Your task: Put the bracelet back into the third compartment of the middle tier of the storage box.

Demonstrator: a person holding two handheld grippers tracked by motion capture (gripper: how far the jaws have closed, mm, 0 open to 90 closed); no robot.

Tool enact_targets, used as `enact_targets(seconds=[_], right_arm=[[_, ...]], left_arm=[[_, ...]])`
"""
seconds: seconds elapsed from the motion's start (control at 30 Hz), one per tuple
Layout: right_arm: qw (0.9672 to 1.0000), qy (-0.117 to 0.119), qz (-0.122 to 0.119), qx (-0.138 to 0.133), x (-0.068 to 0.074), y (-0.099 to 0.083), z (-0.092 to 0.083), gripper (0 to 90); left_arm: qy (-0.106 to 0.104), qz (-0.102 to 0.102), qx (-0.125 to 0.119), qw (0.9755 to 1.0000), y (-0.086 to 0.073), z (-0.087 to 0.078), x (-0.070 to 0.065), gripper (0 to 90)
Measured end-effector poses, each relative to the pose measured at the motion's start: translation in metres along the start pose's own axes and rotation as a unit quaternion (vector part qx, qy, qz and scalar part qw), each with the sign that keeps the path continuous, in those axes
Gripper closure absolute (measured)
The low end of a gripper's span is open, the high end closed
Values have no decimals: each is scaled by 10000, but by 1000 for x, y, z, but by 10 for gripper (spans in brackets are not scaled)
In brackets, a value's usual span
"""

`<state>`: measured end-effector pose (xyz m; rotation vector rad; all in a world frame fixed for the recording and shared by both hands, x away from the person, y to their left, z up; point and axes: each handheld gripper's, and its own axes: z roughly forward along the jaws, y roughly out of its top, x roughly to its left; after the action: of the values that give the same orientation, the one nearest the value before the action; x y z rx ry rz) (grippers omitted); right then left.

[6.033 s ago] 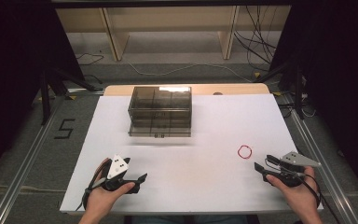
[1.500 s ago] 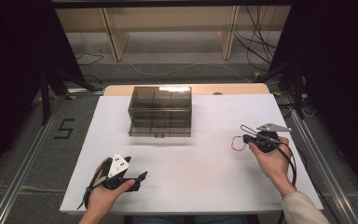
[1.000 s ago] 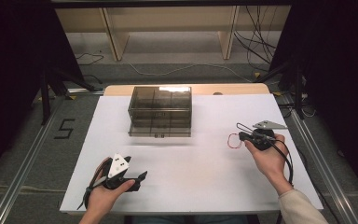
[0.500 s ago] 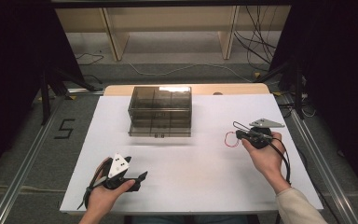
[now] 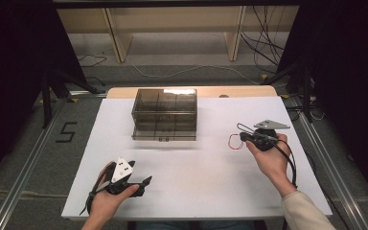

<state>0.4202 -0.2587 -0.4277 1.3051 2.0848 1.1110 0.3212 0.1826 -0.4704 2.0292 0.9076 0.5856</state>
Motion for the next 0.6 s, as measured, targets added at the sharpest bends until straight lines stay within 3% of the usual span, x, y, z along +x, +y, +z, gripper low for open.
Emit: enact_targets(seconds=[0.6], right_arm=[[9999,75,-69,-58,10,10,5,878]], left_arm=[[3,16,4,10000,0,1,0,195]])
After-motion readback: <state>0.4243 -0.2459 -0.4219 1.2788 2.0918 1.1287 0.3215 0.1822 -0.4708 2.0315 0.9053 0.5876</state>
